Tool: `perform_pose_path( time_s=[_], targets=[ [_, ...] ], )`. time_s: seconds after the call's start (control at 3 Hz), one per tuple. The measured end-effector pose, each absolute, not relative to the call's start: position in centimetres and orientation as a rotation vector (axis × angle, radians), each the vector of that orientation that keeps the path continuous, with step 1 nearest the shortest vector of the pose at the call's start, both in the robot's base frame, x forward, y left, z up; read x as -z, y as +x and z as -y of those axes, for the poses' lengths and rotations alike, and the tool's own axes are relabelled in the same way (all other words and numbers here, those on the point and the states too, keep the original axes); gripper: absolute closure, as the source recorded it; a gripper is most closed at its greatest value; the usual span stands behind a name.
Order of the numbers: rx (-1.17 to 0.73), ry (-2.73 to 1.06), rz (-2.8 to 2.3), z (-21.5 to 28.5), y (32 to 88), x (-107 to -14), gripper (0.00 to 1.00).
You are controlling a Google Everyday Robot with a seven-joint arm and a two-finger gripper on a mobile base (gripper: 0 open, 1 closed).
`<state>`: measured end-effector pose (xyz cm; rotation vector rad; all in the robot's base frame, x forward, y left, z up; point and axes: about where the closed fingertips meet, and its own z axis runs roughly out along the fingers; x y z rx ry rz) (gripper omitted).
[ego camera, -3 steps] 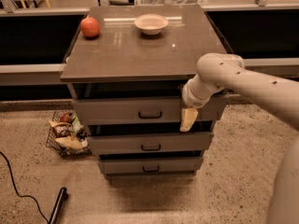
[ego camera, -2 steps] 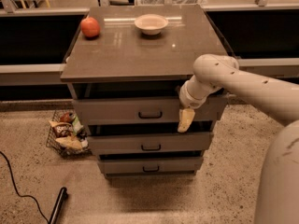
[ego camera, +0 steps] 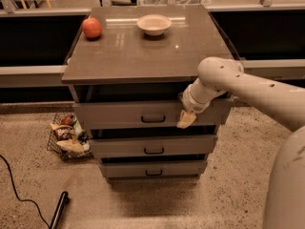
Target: Open top drawer
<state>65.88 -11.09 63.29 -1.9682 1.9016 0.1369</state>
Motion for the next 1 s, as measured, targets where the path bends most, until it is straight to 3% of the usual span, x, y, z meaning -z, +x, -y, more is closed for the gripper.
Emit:
perform_pose_path(
  time_s=[0.67, 1.0],
  targets=[
    [-0.137, -1.968, -1.901, 11.08, 65.94, -64.12, 0.87],
    [-0.137, -1.968, -1.901, 11.08, 65.94, -64.13, 0.9]
  ],
)
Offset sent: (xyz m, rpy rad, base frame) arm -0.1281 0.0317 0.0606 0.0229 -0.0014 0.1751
